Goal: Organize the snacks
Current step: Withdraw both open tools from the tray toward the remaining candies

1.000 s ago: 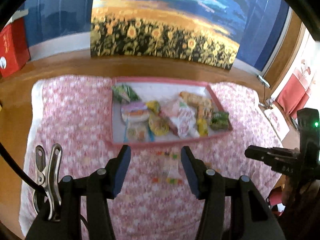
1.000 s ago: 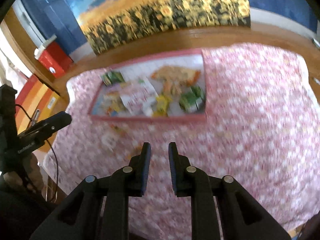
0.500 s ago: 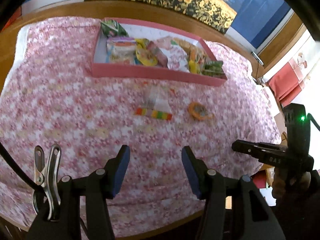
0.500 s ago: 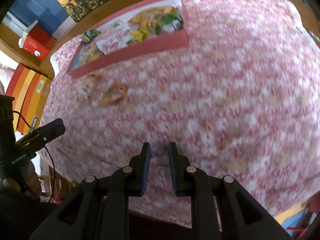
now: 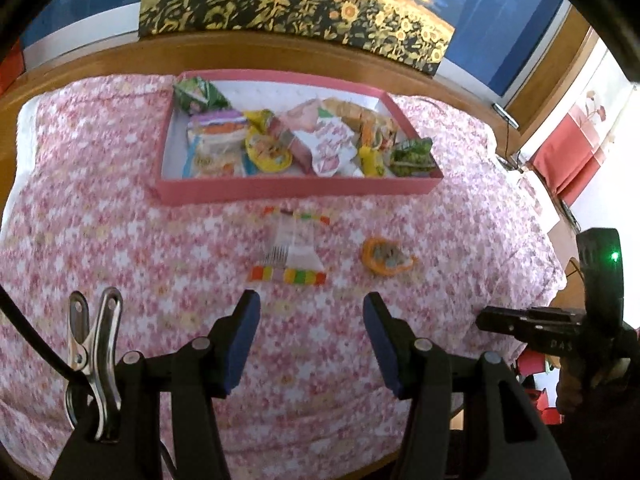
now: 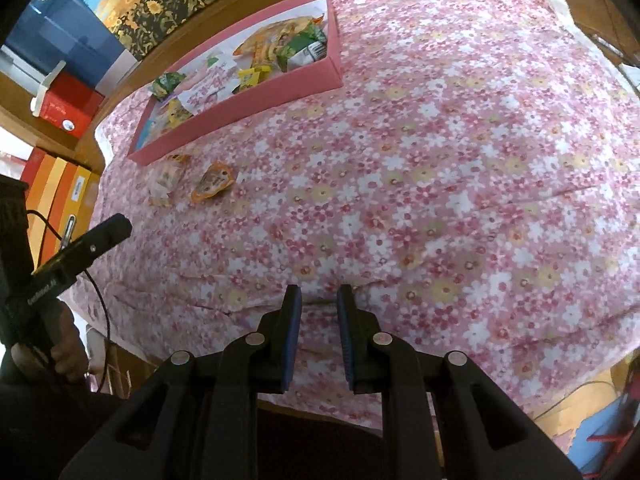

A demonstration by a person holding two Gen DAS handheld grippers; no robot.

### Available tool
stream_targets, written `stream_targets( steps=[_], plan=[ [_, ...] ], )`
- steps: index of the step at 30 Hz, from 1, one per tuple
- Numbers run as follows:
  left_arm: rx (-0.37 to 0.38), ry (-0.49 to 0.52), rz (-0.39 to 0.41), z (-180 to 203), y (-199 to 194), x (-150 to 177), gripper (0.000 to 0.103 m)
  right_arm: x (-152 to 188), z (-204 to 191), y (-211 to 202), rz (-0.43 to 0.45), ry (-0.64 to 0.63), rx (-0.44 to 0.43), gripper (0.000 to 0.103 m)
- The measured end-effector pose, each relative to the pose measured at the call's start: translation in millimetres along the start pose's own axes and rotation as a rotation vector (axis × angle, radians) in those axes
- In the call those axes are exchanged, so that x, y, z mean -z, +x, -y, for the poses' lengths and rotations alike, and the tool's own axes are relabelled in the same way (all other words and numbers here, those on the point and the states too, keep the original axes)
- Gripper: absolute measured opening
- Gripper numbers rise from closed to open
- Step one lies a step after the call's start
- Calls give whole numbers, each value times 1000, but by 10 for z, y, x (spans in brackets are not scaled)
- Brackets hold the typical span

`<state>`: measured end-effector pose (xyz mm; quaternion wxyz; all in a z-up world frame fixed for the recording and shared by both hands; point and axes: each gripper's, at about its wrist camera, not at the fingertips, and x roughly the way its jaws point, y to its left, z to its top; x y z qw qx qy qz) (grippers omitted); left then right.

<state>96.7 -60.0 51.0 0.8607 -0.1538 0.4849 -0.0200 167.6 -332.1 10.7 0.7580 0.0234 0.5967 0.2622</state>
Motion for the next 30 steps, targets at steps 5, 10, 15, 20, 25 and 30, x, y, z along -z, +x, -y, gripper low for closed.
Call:
stream_targets(
  steps=[5, 10, 15, 20, 25, 30],
  plan=[
    [-7, 1, 3, -24, 156, -108, 57, -4, 34, -67, 21, 26, 15, 19],
    [-89, -42, -8, -112, 381, -194, 57, 12, 51, -114, 34, 41, 25, 19],
    [-57, -50, 3, -129, 446, -197, 44, 74, 74, -112, 21, 52, 36, 19],
    [16, -71, 19, -158, 301, -121, 40, 54, 18, -77, 15, 32, 26, 19],
    [19, -57, 60, -178, 37, -15, 40, -65, -197, -17, 26, -47, -34, 19],
    [-35, -59, 72, -269, -128, 97, 40, -198, -523, 87, 29, -170, -113, 21]
  ],
)
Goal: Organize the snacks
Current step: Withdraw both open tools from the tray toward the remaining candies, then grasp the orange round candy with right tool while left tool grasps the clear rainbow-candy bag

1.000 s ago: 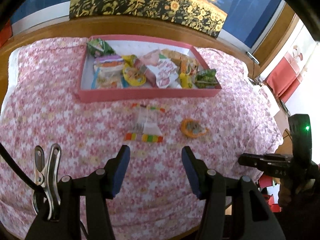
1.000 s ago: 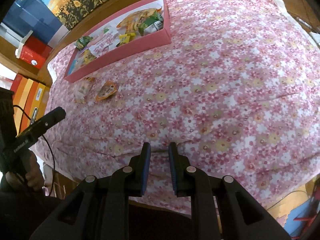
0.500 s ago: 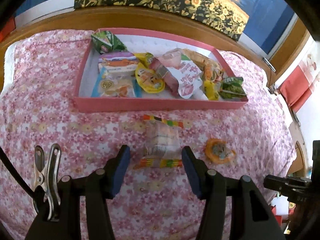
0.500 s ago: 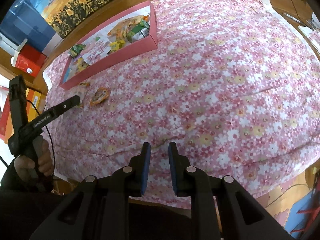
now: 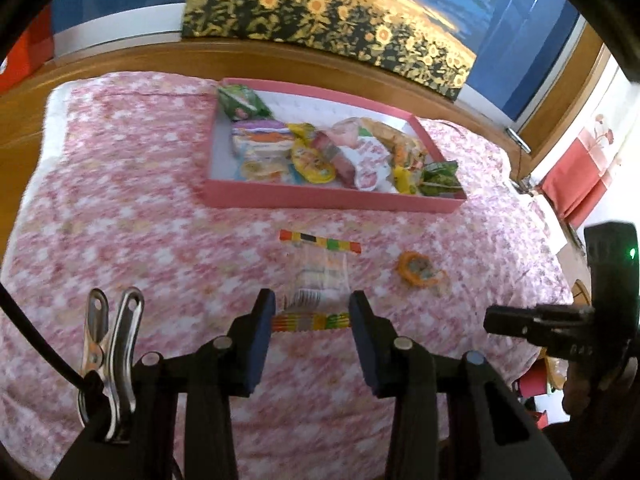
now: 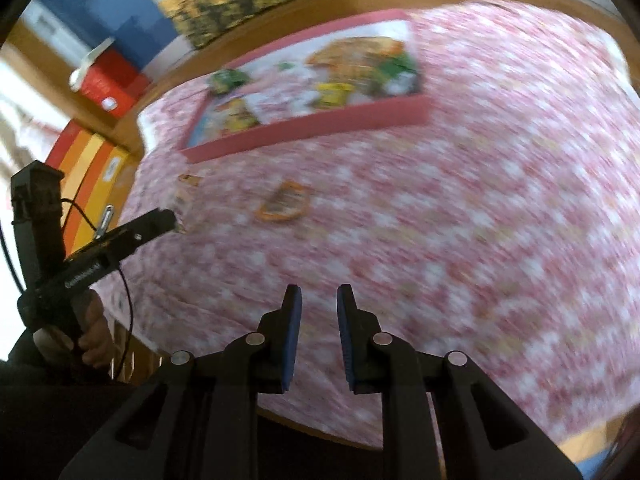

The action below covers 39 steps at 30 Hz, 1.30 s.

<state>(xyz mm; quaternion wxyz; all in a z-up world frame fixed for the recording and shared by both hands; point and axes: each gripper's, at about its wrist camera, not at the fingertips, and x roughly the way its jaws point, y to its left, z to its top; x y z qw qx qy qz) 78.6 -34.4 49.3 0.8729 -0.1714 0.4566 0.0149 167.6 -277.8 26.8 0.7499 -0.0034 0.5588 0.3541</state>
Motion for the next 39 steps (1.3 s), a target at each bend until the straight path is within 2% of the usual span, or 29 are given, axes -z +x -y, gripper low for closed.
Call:
stream_targets(
  steps=[2, 5, 7, 10, 13, 15, 16, 18, 20, 23, 25, 26, 27, 31, 39],
  plan=[
    [-15, 0, 17, -34, -89, 34, 40, -41, -112, 43, 7, -49, -18, 27],
    [-52, 7, 39, -88, -212, 87, 40, -124, -239, 121, 20, -117, -45, 29],
    [-73, -2, 42, -129, -250, 106, 40, -195, -264, 205, 21, -124, -60, 30],
    [-96, -29, 39, -209, -281, 137, 40, -286, -241, 304, 28, -119, -38, 32],
    [-121, -54, 30, -273, -287, 154, 40, -353, -290, 412, 27, -200, 3, 44],
    [-137, -68, 27, -308, -296, 163, 40, -386, -348, 500, 0, -273, 33, 61],
    [-146, -76, 26, -330, -301, 167, 40, -399, -361, 518, -4, -289, 32, 66],
    [-155, -96, 34, -367, -318, 174, 40, -437, -375, 546, -5, -306, 7, 82],
    [-159, -107, 39, -386, -325, 176, 40, -488, -362, 558, 14, -299, -9, 85],
    [-163, -116, 35, -394, -309, 181, 40, -560, -327, 629, 15, -287, -20, 85],
    [-165, -116, 31, -384, -291, 180, 40, -575, -318, 679, 1, -296, -25, 64],
    [-166, -114, 29, -378, -285, 178, 40, -567, -325, 693, -3, -315, 9, 44],
    [-165, -113, 29, -377, -279, 173, 40, -553, -336, 690, 1, -343, 46, 42],
    [-159, -111, 24, -374, -234, 141, 40, -545, -298, 650, -12, -369, 23, 41],
    [-76, -37, 30, -159, -39, -72, 40, -427, -104, 180, 94, -257, 34, 40]
  ],
)
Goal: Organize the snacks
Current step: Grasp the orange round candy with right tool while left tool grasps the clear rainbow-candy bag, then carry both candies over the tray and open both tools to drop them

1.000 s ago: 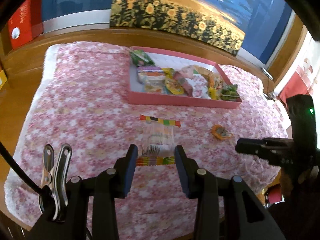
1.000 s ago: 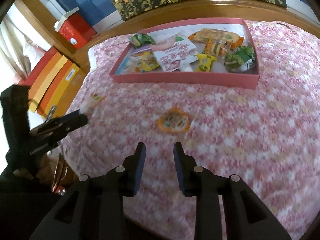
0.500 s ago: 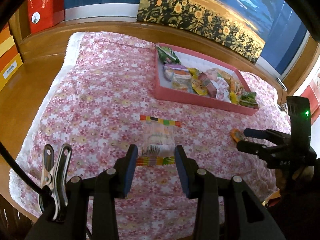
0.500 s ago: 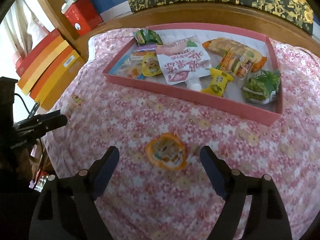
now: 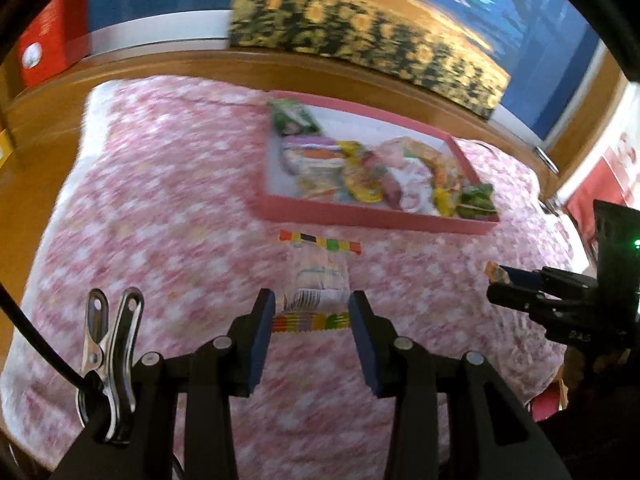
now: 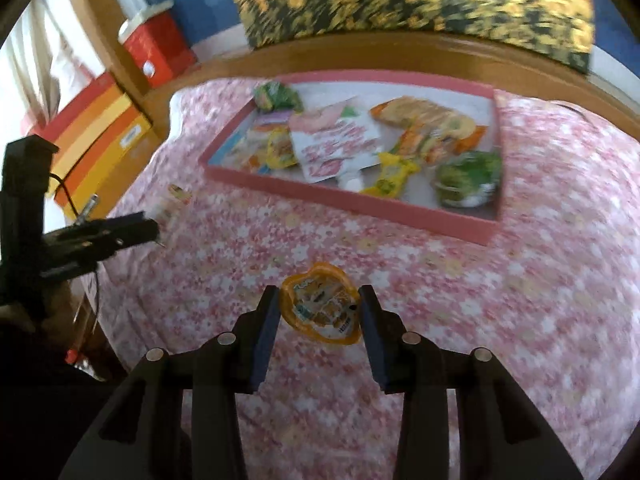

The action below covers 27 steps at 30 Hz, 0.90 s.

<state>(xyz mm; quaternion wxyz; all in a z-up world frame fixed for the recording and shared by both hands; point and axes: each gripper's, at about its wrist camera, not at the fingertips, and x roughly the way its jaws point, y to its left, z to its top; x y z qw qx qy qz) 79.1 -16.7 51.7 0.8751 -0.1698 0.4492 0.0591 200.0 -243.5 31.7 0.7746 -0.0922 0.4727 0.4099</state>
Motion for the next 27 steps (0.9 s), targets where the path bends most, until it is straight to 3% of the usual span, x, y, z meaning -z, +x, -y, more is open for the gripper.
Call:
stream_targets(
  steps=[6, 11, 15, 23, 24, 26, 27],
  plan=[
    [64, 97, 14, 284, 103, -187, 40, 58, 91, -257, 75, 26, 73, 41],
    [85, 137, 28, 363, 115, -282, 40, -103, 71, -276, 126, -8, 151, 41],
    [90, 127, 31, 309, 128, -298, 38, -302, 1, -219, 136, -100, 255, 41],
    [77, 52, 41, 61, 184, -422, 36, -570, -5, 41, 116, -171, 253, 41],
    [86, 51, 32, 50, 199, -442, 37, -588, -2, 74, 111, -181, 254, 41],
    [117, 98, -13, 116, 229, -470, 52, -607, 0, 129, 103, -207, 272, 41],
    [124, 139, -33, 182, 239, -465, 66, -617, 1, 157, 99, -222, 289, 41]
  ],
)
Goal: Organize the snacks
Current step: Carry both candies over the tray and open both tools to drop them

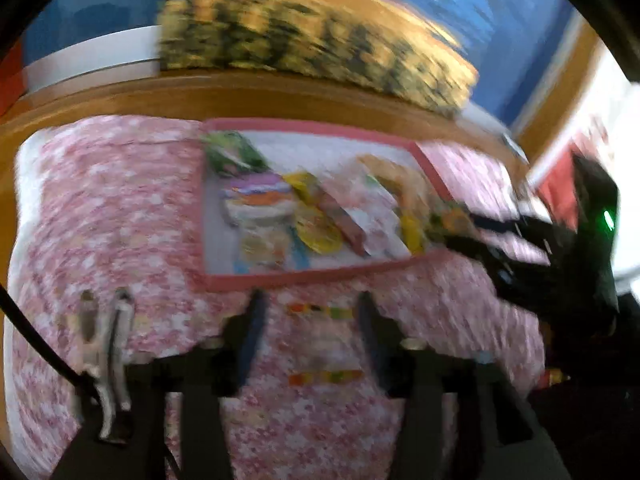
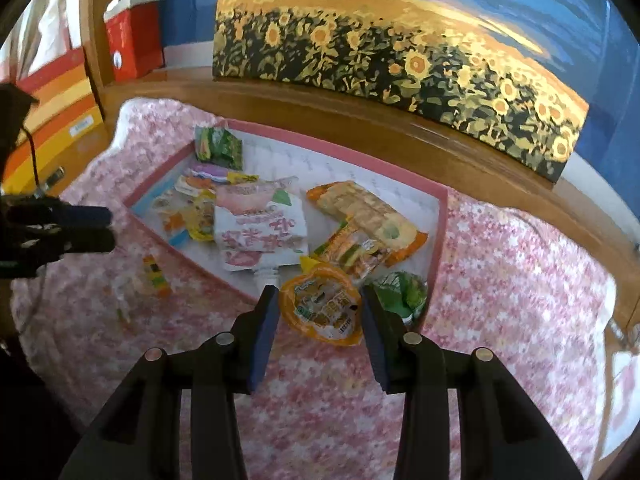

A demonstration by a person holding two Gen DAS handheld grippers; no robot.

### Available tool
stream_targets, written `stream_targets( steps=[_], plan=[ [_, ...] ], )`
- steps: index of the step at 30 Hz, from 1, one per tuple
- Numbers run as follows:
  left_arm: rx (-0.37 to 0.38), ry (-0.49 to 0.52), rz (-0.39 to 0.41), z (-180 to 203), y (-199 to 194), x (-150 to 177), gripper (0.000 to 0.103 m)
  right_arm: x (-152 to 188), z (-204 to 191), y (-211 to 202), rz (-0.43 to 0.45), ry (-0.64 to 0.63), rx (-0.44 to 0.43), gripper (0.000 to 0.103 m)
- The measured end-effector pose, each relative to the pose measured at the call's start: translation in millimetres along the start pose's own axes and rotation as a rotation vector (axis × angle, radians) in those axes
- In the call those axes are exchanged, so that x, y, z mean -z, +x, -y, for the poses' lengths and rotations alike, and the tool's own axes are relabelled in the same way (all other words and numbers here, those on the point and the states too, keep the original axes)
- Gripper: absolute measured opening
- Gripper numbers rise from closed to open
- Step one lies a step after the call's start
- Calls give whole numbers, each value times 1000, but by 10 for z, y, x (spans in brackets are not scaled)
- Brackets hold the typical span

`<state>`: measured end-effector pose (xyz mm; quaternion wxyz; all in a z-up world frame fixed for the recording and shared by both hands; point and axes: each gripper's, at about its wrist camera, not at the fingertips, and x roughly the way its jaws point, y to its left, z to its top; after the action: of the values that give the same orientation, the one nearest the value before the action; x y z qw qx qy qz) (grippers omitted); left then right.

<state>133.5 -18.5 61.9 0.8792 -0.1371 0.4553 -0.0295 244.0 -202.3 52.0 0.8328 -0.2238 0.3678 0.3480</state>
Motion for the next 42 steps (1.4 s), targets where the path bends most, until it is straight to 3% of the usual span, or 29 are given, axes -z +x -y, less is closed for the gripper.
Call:
stream_targets(
  steps=[1, 3, 7, 8, 10, 11, 15, 19, 26, 30, 32, 37, 42],
  plan=[
    [0, 46, -19, 81, 24, 8, 71, -8, -9, 34, -6, -23, 18, 41],
    [-21, 109, -63, 205, 123, 49, 72, -17, -11, 71, -10, -36, 30, 43],
    [-84, 101, -161, 179, 384, 109, 69, -24, 16, 118, -15, -11, 41, 52],
    [-94, 99, -170, 165, 408, 123, 66, -20, 15, 112, -14, -8, 42, 52],
    [-98, 97, -174, 157, 418, 132, 46, 3, 4, 70, -2, -7, 34, 52],
    [-96, 95, -171, 154, 412, 133, 40, 15, -1, 41, 7, -7, 32, 52],
    [-75, 87, -129, 138, 297, 130, 32, 42, 29, -77, 40, 34, -18, 51],
    [-32, 69, -26, 89, 12, 56, 31, 54, 31, -146, 51, 58, -78, 35],
    [-8, 19, 55, 11, -124, -218, 31, 54, -9, -40, 22, 73, -118, 14],
    [-16, 9, 78, -6, -163, -382, 31, -1, 61, -44, 44, 117, -123, 13],
    [-24, 7, 88, -27, -147, -487, 31, -46, 153, -78, 74, 179, -173, 13],
    [-53, 16, 104, -91, -35, -776, 32, -88, 277, 22, 43, 259, -207, 13],
    [-105, 79, 64, -71, 284, -1069, 32, -122, 299, 142, 23, 272, -218, 14]
  ],
)
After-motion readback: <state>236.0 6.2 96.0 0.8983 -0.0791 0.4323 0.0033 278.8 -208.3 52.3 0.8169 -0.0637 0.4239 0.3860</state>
